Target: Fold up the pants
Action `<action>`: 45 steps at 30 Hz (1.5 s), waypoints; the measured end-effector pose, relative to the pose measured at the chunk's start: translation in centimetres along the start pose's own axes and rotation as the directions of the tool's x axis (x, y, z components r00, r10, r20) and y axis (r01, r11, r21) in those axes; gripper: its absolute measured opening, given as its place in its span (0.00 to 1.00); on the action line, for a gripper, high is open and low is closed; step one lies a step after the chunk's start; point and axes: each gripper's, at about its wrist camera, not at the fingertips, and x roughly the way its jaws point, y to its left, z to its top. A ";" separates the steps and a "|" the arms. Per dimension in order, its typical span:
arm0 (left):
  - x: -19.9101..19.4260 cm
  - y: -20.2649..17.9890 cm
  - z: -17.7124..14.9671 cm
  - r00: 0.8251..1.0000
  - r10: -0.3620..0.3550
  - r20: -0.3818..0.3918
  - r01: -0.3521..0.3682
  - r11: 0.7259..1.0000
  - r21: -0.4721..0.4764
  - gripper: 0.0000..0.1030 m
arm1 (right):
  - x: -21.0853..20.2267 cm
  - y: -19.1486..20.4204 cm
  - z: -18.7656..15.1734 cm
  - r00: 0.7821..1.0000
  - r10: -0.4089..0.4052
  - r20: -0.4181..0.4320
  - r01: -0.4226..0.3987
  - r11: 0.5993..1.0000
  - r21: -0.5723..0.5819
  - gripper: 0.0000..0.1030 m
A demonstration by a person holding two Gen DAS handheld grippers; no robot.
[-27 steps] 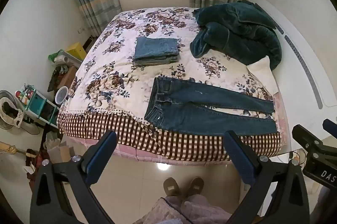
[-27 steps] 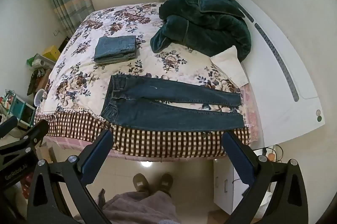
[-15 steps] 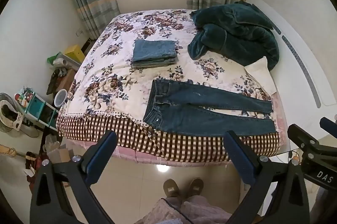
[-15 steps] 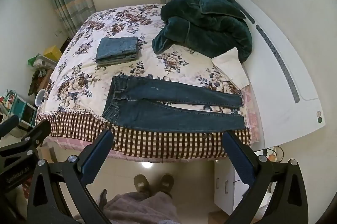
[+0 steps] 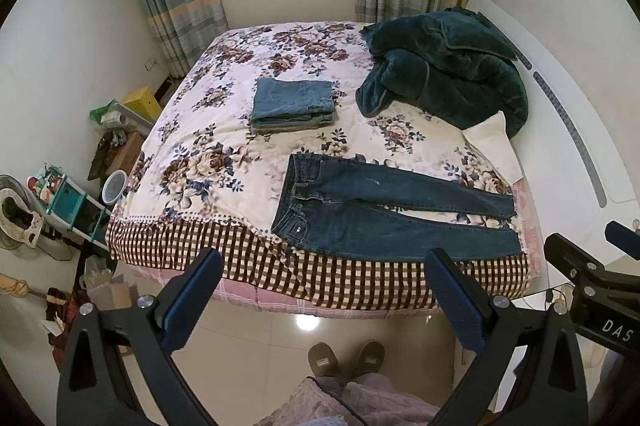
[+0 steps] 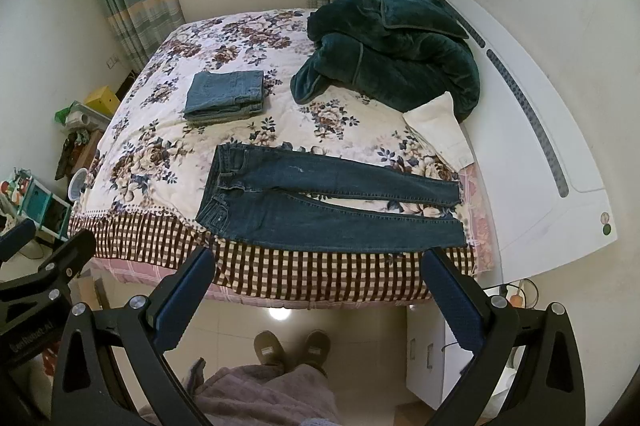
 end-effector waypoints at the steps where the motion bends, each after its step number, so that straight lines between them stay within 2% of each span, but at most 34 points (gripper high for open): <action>1: -0.1 0.0 0.1 1.000 -0.001 0.001 0.001 1.000 -0.003 1.00 | -0.2 -0.2 -0.1 1.000 0.000 0.004 0.000 1.000 -0.009 1.00; 45: -0.5 0.3 0.0 1.000 -0.005 0.013 0.005 1.000 -0.013 1.00 | -0.9 0.3 -0.4 1.000 0.002 0.009 -0.002 1.000 -0.023 1.00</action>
